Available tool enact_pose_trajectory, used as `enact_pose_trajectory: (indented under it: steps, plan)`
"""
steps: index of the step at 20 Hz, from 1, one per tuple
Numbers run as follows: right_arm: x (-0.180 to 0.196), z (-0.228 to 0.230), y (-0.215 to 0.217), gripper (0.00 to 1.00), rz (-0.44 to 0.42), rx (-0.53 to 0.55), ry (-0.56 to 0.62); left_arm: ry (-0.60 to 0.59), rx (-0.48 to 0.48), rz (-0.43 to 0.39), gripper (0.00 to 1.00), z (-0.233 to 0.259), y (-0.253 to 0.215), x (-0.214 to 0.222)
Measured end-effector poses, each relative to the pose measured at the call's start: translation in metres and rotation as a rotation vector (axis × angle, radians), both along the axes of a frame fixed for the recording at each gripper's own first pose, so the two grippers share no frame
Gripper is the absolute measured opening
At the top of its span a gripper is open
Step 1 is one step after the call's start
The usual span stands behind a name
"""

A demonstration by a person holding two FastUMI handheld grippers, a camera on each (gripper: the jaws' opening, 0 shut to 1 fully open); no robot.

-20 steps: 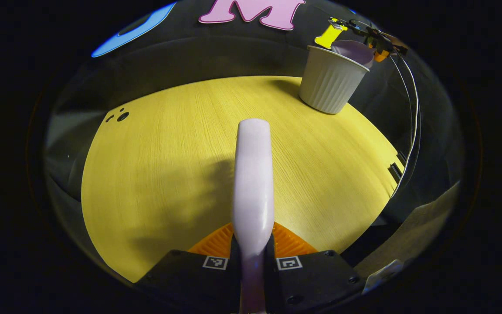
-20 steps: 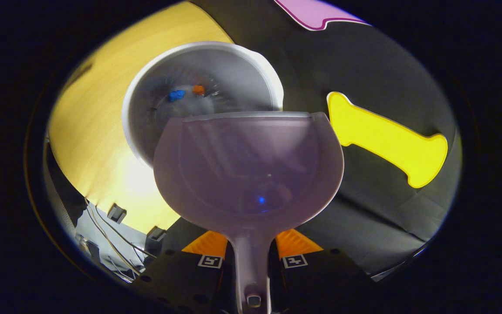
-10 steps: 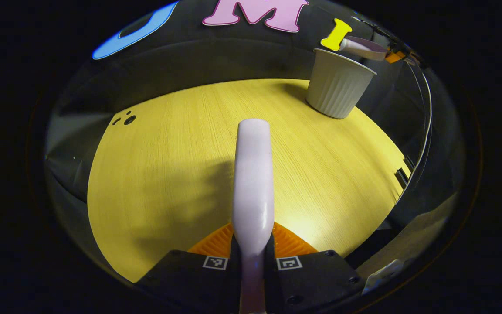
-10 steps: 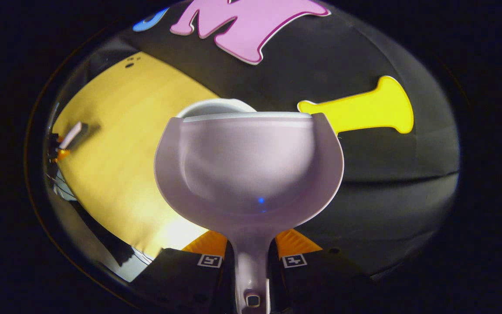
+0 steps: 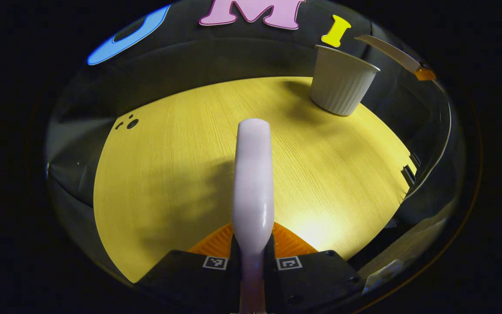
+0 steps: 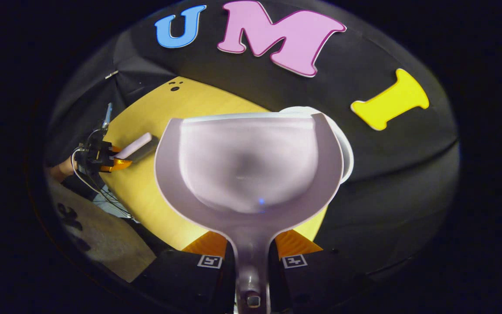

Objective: Pick up the small broom and dustpan from the desktop, sweep the trash into the dustpan with the broom, and then empty the trash into the garbage bin.

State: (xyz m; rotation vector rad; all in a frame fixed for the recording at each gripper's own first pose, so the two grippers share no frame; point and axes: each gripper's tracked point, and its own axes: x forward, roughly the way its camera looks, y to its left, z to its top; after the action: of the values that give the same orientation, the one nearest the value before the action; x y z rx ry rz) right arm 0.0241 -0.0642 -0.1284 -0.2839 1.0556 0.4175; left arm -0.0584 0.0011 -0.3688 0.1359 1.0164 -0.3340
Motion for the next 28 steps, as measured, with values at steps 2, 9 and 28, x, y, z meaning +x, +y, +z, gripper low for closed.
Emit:
enact_pose_trajectory:
  steps: [2,9,28]
  plan:
    - [-0.021,-0.020,0.022,0.35,-0.001,0.036,0.044,0.007,0.004,-0.002,0.26,-0.002,0.000,0.001]
    - [-0.070,-0.113,0.074,0.35,-0.066,0.062,0.158,0.006,0.058,0.005,0.26,-0.016,0.004,0.007]
    - [-0.099,-0.197,0.103,0.37,-0.204,0.068,0.242,0.056,0.154,0.056,0.33,-0.055,0.025,0.017]
